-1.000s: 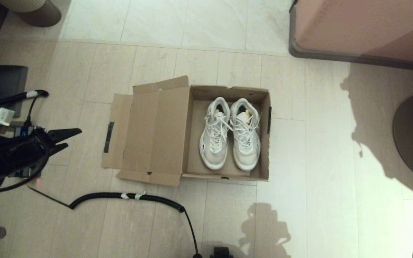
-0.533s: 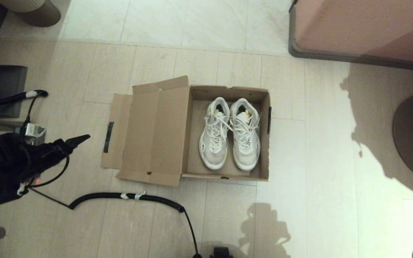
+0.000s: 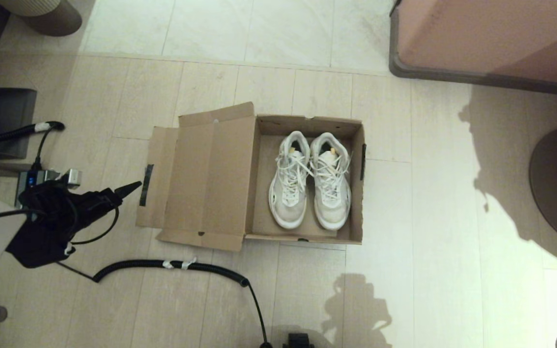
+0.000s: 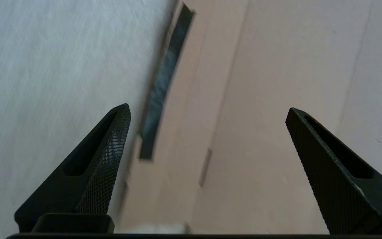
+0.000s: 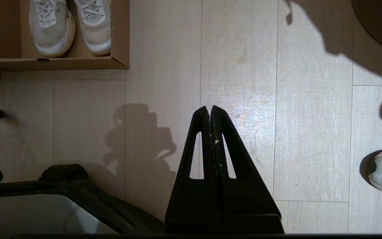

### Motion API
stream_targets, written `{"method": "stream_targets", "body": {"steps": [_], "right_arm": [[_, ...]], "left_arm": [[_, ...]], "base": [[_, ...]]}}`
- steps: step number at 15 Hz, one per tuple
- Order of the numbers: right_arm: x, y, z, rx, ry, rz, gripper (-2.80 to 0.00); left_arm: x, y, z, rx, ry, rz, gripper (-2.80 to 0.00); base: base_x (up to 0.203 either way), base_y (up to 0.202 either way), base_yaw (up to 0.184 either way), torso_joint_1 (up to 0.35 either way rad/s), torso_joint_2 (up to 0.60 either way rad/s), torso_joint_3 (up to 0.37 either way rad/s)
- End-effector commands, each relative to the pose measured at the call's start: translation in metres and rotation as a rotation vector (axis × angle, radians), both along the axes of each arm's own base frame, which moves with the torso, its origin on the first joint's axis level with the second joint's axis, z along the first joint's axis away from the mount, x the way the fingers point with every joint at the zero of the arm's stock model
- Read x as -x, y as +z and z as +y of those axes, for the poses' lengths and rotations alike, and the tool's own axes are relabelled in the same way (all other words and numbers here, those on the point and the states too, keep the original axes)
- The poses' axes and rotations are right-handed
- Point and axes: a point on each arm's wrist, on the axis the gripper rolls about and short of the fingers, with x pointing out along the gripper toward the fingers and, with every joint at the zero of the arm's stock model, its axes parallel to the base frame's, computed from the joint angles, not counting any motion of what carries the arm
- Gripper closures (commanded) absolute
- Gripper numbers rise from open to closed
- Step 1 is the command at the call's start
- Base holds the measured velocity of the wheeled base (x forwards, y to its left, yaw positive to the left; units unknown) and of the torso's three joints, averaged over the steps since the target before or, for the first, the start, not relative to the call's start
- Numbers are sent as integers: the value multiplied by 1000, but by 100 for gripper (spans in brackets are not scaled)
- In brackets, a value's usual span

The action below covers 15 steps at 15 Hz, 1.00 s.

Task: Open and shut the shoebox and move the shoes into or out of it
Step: Close the shoe box

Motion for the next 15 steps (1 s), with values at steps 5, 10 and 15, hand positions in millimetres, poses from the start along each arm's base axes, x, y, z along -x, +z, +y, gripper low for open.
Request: {"method": "stream_targets", "body": {"steps": [5, 10, 15], "right_arm": [[0, 0, 0, 1, 0, 4, 0], [0, 0, 0, 1, -4, 5, 0], [0, 0, 0, 1, -2, 7, 0]], "left_arm": [[-37, -30, -10, -15, -31, -54, -280], [-51, -35, -13, -34, -37, -104, -280], [-53, -41, -23, -24, -53, -85, -280]], "base": [[0, 0, 0, 0, 0, 0], [0, 0, 0, 0, 0, 0], [0, 0, 0, 0, 0, 0]]}}
